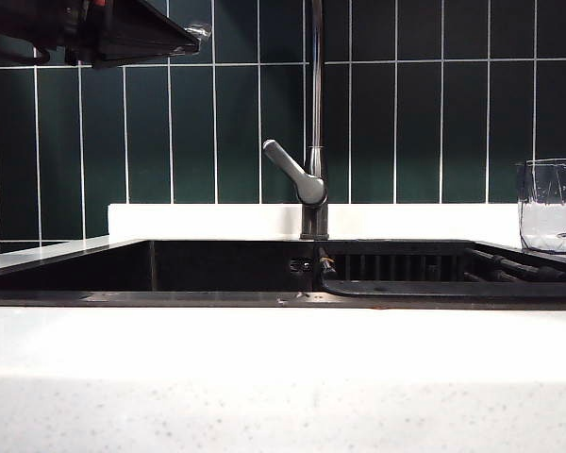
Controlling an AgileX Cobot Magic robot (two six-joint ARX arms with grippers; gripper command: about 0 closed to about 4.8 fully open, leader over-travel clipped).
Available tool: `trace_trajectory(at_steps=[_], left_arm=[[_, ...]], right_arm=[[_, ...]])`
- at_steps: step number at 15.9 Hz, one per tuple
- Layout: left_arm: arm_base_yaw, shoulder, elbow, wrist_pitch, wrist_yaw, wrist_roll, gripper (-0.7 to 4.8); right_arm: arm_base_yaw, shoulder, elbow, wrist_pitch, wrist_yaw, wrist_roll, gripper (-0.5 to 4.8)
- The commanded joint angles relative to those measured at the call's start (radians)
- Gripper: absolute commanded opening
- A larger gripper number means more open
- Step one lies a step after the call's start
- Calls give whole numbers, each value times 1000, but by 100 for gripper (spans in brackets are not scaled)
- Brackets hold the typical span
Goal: Pick up the mug next to the sink, go to the faucet to get some water, pour the water into the sink, and finally put the mug back to its place.
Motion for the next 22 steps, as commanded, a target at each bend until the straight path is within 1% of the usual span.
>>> trace_trajectory(at_steps=[1,7,10,12,14,15,16,17,19,20,21,22], left_arm=[[1,-3,2,13,7,4,-6],[1,-3,2,13,7,4,-5],[1,-3,2,13,7,4,-6],[1,-3,2,13,7,4,-5],[1,-2,2,13,7,5,-6],[1,-2,2,13,7,7,-5],[1,-2,2,13,7,7,-6],[1,-2,2,13,7,7,-6],[1,-2,2,13,7,7,-6],[1,-2,2,13,7,7,-6],[1,-2,2,13,7,8,-6],[1,-2,2,13,7,8,-5]], right_arm=[[1,3,4,16,-3,7,-7],[0,3,3,19,9,7,-6],[0,3,3,15,48,6,30],[-1,3,3,12,51,6,53],[-1,3,3,6,53,-2,60],[-1,3,3,2,53,-4,77],[-1,3,3,-10,54,-15,110],[-1,3,3,-19,54,-24,120],[-1,3,3,-26,58,-28,122],[-1,3,3,-27,79,-31,129],[-1,3,3,-26,89,-36,165],[-1,3,3,-26,96,-39,180]])
